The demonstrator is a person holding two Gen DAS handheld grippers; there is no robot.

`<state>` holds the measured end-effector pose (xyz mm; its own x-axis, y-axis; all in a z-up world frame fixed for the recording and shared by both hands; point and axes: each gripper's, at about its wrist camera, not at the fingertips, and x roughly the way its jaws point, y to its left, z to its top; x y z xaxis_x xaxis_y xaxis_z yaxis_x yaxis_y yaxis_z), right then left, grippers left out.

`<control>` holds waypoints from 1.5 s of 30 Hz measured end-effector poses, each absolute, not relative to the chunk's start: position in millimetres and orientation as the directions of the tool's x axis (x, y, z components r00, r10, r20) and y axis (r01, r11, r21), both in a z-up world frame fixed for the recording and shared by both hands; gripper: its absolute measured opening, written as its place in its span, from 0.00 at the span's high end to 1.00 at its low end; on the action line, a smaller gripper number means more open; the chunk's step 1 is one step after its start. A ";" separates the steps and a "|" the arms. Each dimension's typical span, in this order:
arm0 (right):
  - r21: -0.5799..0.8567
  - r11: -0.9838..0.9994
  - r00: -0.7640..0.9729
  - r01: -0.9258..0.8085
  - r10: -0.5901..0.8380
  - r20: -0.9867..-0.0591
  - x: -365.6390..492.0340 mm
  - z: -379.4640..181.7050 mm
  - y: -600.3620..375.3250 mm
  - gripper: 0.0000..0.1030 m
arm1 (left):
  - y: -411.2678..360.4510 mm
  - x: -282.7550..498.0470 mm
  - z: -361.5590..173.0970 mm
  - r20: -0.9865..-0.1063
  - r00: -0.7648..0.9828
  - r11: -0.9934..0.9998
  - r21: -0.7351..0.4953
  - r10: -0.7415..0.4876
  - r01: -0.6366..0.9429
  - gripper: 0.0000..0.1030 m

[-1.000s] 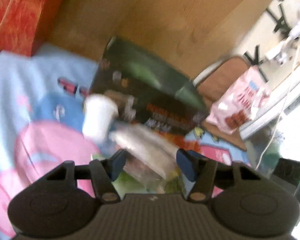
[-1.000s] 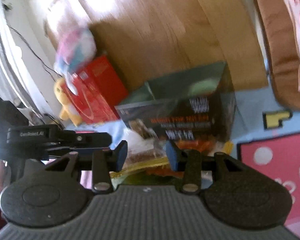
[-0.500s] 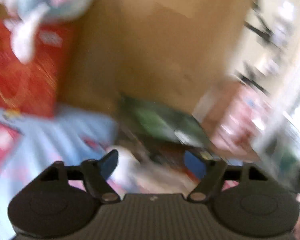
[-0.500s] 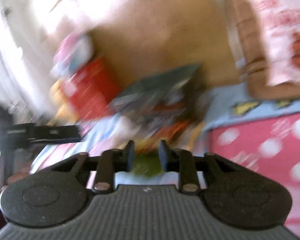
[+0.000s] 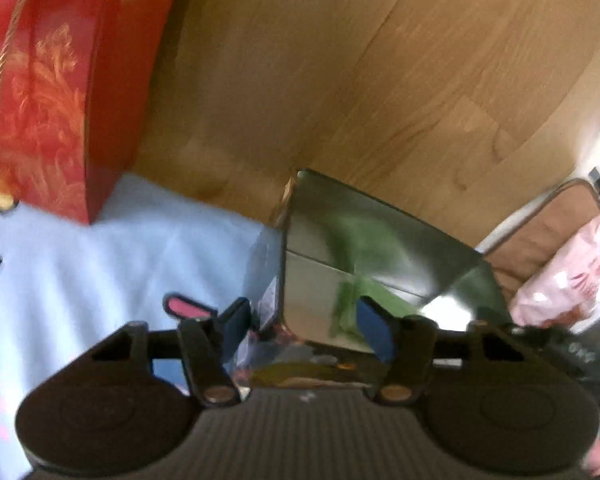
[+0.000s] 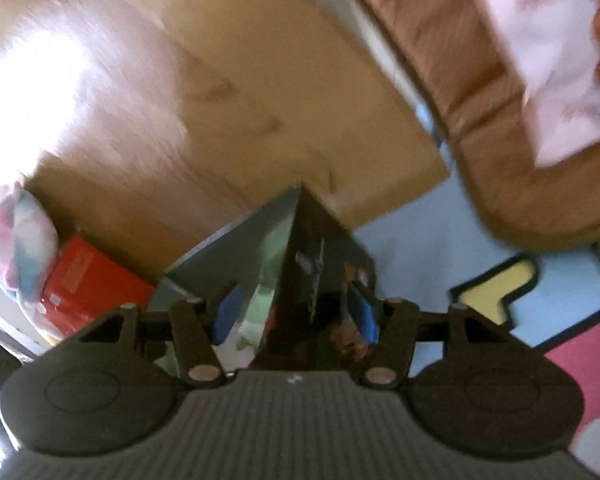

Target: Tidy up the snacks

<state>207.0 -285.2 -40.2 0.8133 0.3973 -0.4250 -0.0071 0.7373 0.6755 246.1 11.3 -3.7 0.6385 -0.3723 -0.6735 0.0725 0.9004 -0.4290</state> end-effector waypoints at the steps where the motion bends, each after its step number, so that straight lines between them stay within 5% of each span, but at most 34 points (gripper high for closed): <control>1: 0.662 0.749 0.814 -0.010 0.391 -0.430 205.2 -40.8 -281.8 0.36 | 9.2 241.2 -2.2 -0.680 0.640 0.909 -0.411 -0.357 0.071 0.41; 7: 0.574 0.818 0.802 -0.037 0.367 -0.471 181.4 -32.0 -261.5 0.31 | -0.7 215.6 5.3 -0.687 0.656 0.937 -0.337 -0.313 0.094 0.38; 14: 0.627 0.775 0.784 -0.073 0.433 -0.444 136.7 -36.4 -263.8 0.30 | 21.9 182.8 11.1 -0.650 0.687 0.924 -0.372 -0.326 0.086 0.14; 18: 0.627 0.773 0.861 -0.099 0.383 -0.336 89.1 -28.5 -276.3 0.30 | 45.4 139.1 22.5 -0.585 0.758 0.927 -0.370 -0.288 0.067 0.12; 24: 0.587 0.776 0.828 -0.230 0.474 -0.301 35.9 -33.5 -260.0 0.30 | 55.7 95.0 12.3 -0.578 0.717 0.883 -0.456 -0.391 0.113 0.15; 27: 0.376 0.839 0.809 -0.393 0.510 -0.293 14.4 -21.6 -218.0 0.30 | 60.7 88.1 6.4 -0.585 0.690 0.860 -0.498 -0.426 0.109 0.15; 31: -0.227 0.855 0.856 -0.467 0.373 -0.358 4.7 -26.4 -143.8 0.30 | 70.3 75.9 6.2 -0.590 0.695 0.860 -0.504 -0.411 0.080 0.15; 36: -0.408 0.756 0.843 -0.512 0.350 -0.409 35.7 -40.4 -113.5 0.31 | 80.1 62.8 4.8 -0.586 0.705 0.856 -0.514 -0.400 0.059 0.15; 38: -0.418 0.751 0.844 -0.510 0.344 -0.411 47.8 -42.3 -108.6 0.33 | 81.9 61.5 2.4 -0.592 0.699 0.853 -0.519 -0.402 0.051 0.15; 41: -0.358 0.785 0.839 -0.505 0.350 -0.416 54.6 -33.4 -110.0 0.56 | 83.0 57.2 1.1 -0.594 0.696 0.853 -0.519 -0.404 0.051 0.15; 42: -0.283 0.811 0.823 -0.513 0.370 -0.431 57.4 -27.2 -116.5 0.65 | 83.6 55.9 1.0 -0.593 0.696 0.853 -0.520 -0.405 0.054 0.15; 45: 0.035 0.850 0.759 -0.526 0.488 -0.430 45.2 -11.8 -152.1 0.70 | 85.2 53.8 -2.1 -0.584 0.690 0.840 -0.538 -0.427 0.066 0.15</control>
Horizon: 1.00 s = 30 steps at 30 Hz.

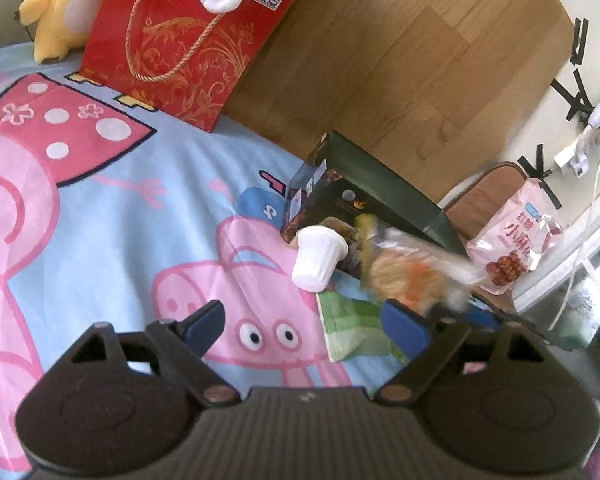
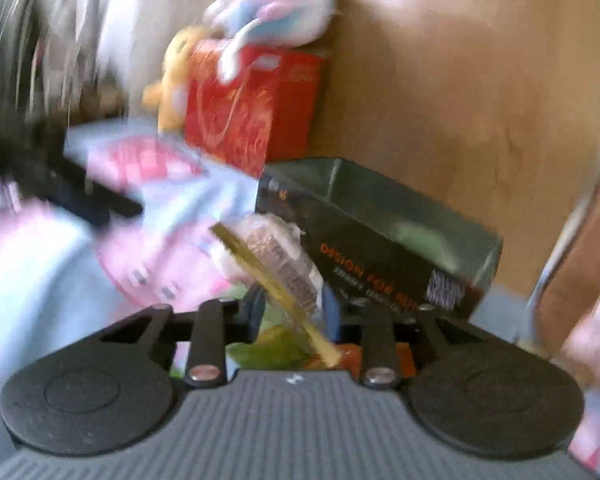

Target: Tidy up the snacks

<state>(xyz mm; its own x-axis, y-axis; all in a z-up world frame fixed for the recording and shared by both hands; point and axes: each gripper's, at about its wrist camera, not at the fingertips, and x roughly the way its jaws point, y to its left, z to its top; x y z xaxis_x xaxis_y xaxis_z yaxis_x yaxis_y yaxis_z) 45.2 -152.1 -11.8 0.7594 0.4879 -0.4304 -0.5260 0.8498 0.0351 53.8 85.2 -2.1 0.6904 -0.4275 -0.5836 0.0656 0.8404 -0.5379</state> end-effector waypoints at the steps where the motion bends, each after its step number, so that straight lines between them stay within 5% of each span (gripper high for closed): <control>1: 0.167 0.841 0.733 -0.515 0.533 -0.422 46.9 -8.1 -165.8 0.71 | 85.3 53.9 -3.8 -0.578 0.685 0.832 -0.551 -0.443 0.073 0.15; 4: 0.538 0.709 0.639 -0.456 0.682 -0.356 50.5 -12.1 -209.8 0.71 | 79.8 57.3 -7.7 -0.568 0.660 0.807 -0.582 -0.491 0.099 0.15; 7: 0.638 0.675 0.621 -0.371 0.691 -0.371 50.9 -34.5 -229.2 0.71 | 65.5 62.2 -10.1 -0.577 0.631 0.803 -0.581 -0.519 0.129 0.15; 13: 0.605 0.741 0.681 -0.291 0.605 -0.414 39.9 -54.5 -235.9 0.64 | 37.1 69.4 -16.4 -0.610 0.577 0.813 -0.553 -0.544 0.182 0.15; 16: 0.503 0.807 0.744 -0.310 0.535 -0.400 27.7 -48.0 -230.4 0.41 | 30.7 71.1 -18.7 -0.621 0.553 0.812 -0.547 -0.556 0.202 0.15; 23: 0.193 0.882 0.777 -0.431 0.471 -0.417 7.8 -39.9 -209.1 0.39 | 17.1 71.5 -23.7 -0.646 0.510 0.814 -0.534 -0.568 0.230 0.17; 27: 0.133 0.866 0.746 -0.482 0.485 -0.457 23.0 -44.9 -194.5 0.40 | 10.8 71.0 -28.4 -0.658 0.503 0.823 -0.512 -0.560 0.246 0.32; 30: 0.159 0.853 0.706 -0.497 0.505 -0.497 35.3 -55.8 -182.7 0.52 | 8.4 72.1 -31.4 -0.658 0.501 0.824 -0.503 -0.561 0.262 0.61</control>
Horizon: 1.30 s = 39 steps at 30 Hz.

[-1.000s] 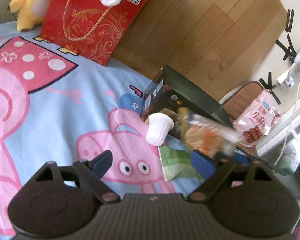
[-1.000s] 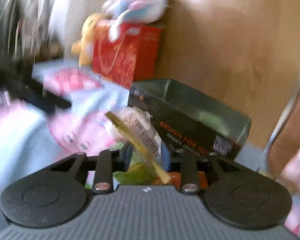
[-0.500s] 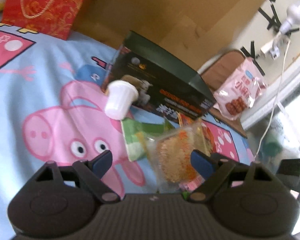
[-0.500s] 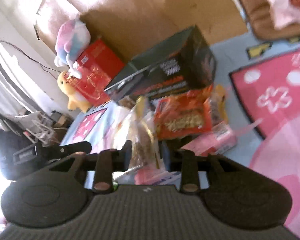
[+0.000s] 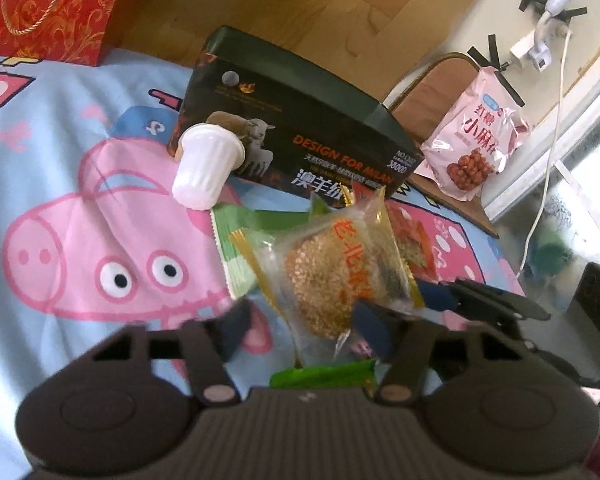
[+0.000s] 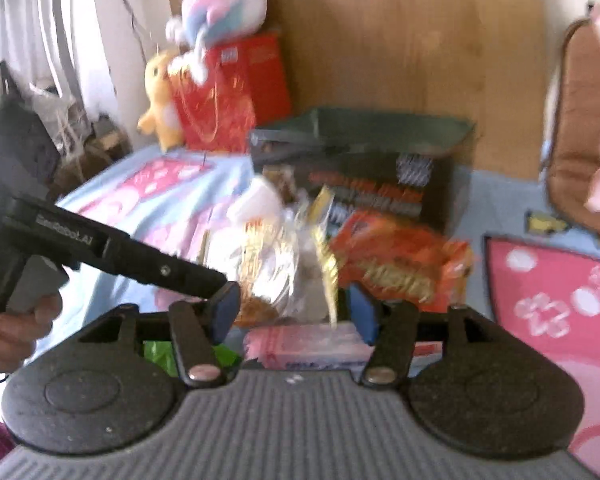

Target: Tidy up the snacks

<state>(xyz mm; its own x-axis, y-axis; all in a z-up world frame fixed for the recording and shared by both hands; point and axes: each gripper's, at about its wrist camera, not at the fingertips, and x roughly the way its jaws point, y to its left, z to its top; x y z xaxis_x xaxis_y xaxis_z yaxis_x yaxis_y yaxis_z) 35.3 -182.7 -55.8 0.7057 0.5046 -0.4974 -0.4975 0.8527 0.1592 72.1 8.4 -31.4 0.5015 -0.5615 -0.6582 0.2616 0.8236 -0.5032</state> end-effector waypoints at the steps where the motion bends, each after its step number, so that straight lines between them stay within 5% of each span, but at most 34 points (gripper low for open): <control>1: 0.164 0.851 0.705 -0.499 0.508 -0.495 36.0 -56.4 -181.6 0.57 | 10.4 73.3 -33.3 -0.648 0.482 0.802 -0.536 -0.590 0.262 0.64; 4: 0.180 0.841 0.704 -0.510 0.528 -0.474 28.0 -52.1 -181.1 0.73 | 15.0 70.5 -27.9 -0.623 0.489 0.785 -0.557 -0.611 0.271 0.64; 18: 0.265 0.874 0.839 -0.408 0.473 -0.267 80.2 8.2 -179.9 0.73 | 1.4 155.8 60.1 -0.509 0.669 0.836 -0.413 -0.542 0.362 0.59; 23: 0.231 0.905 0.844 -0.357 0.419 -0.336 125.9 -3.5 -165.0 0.50 | 0.5 190.4 47.3 -0.559 0.706 0.893 -0.372 -0.435 0.255 0.59; 30: 0.329 0.903 0.896 -0.278 0.367 -0.249 79.5 -11.0 -240.2 0.47 | 38.2 128.7 35.2 -0.433 0.707 0.796 -0.518 -0.560 0.314 0.47; 39: 0.557 0.819 0.836 -0.135 0.396 -0.381 51.4 -70.7 -299.8 0.45 | -16.8 134.1 5.4 -0.530 0.540 0.750 -0.547 -0.654 0.372 0.46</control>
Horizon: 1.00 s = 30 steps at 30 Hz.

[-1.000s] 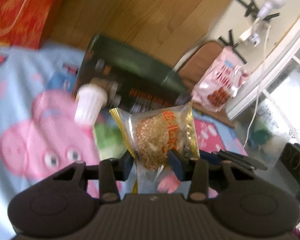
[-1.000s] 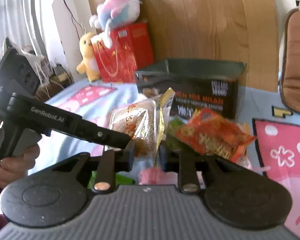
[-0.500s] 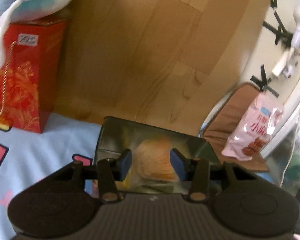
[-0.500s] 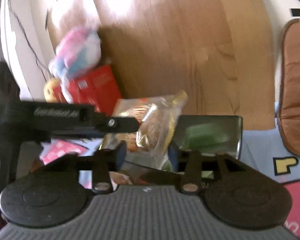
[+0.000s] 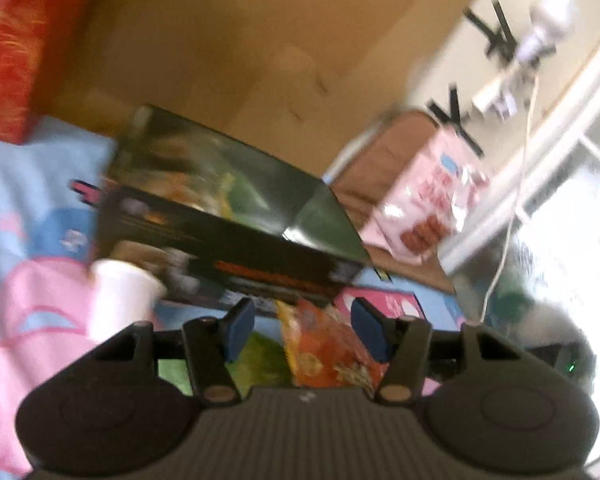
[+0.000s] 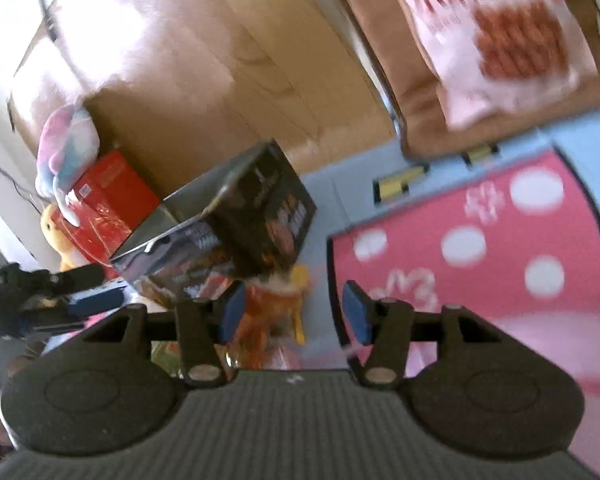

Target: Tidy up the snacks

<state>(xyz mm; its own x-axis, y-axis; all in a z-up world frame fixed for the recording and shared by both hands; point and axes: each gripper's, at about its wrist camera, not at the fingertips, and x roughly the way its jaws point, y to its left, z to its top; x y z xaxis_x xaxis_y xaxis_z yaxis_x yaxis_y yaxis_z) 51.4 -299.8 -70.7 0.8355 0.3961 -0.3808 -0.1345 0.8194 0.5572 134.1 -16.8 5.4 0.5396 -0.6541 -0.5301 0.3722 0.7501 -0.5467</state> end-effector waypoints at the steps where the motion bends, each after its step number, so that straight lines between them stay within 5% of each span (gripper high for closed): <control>1: 0.555 0.818 0.830 -0.151 0.410 -0.379 51.3 -69.4 -296.5 0.45 | -24.1 135.8 1.1 -0.551 0.531 0.762 -0.527 -0.644 0.377 0.44; 7: 0.428 0.848 0.764 -0.313 0.492 -0.417 47.5 -60.4 -249.5 0.70 | -33.0 125.2 -20.8 -0.610 0.487 0.780 -0.513 -0.625 0.358 0.60; 10: 0.350 0.858 0.755 -0.375 0.502 -0.421 34.9 -57.8 -227.7 0.69 | -10.9 97.1 -14.3 -0.603 0.521 0.796 -0.488 -0.605 0.359 0.59; 14: 0.422 0.748 0.616 -0.512 0.662 -0.427 32.7 -57.3 -218.2 0.59 | 23.2 73.8 -18.1 -0.623 0.500 0.797 -0.515 -0.601 0.316 0.58; 16: 0.407 0.742 0.612 -0.533 0.670 -0.420 29.4 -50.4 -222.1 0.57 | 35.0 71.1 -15.1 -0.628 0.513 0.806 -0.517 -0.585 0.286 0.45; 23: 0.479 0.849 0.781 -0.222 0.449 -0.434 60.0 -47.2 -288.2 0.51 | 23.5 105.7 13.7 -0.567 0.546 0.778 -0.547 -0.616 0.310 0.41; 30: 0.590 0.792 0.741 -0.154 0.488 -0.461 90.4 -69.4 -297.5 0.51 | -48.7 150.1 -8.6 -0.664 0.472 0.815 -0.468 -0.580 0.342 0.39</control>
